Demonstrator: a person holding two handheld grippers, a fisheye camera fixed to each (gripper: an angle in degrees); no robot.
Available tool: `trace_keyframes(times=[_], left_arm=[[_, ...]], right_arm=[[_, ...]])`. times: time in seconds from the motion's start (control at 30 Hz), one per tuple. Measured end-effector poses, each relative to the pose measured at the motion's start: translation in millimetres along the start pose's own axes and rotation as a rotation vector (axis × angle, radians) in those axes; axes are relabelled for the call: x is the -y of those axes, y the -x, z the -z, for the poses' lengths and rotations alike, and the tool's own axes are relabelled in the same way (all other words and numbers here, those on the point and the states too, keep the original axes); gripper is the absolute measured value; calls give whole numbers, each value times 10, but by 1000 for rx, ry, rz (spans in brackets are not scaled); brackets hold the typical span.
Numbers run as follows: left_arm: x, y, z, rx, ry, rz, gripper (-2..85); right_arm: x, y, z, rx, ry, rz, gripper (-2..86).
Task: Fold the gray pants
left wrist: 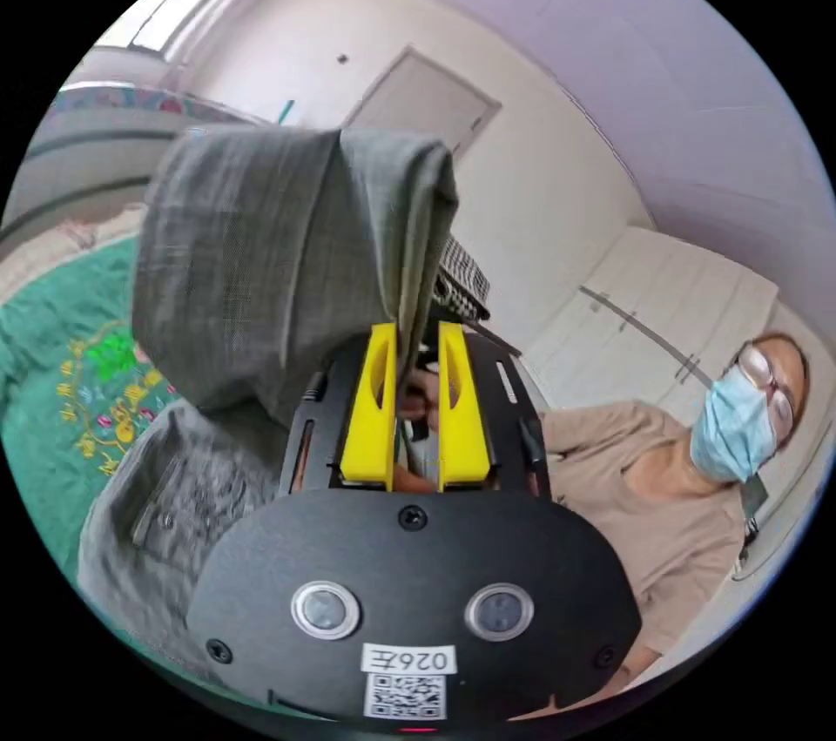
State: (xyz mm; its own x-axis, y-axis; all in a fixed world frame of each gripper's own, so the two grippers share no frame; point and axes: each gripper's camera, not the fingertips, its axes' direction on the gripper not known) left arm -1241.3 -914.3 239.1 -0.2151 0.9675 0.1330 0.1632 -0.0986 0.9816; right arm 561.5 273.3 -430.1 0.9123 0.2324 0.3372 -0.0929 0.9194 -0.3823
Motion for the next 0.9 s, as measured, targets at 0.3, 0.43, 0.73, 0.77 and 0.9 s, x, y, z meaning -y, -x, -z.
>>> trace_keyframes(times=[0.3,0.43,0.73,0.77,0.9], left_arm=[[-1449,783,424,102,-273,211,18],[-1717,1015,439,571,-158,396,134],[-1848,1786,-734,424,-1,563,233],[-1840,1781,-867,437,8,556,236],[-1737,1684,-1289,523,88,498,238]], right_arm=[[234,-280,1760,-114,-378,-311,-8],[733,1085,2230,-297,-507,33,-1],[1950,2621,1044,-432,101,451,96],[1957,2520,821,-448,138,411,99],[2090,2750,848,-500,122,416,103]])
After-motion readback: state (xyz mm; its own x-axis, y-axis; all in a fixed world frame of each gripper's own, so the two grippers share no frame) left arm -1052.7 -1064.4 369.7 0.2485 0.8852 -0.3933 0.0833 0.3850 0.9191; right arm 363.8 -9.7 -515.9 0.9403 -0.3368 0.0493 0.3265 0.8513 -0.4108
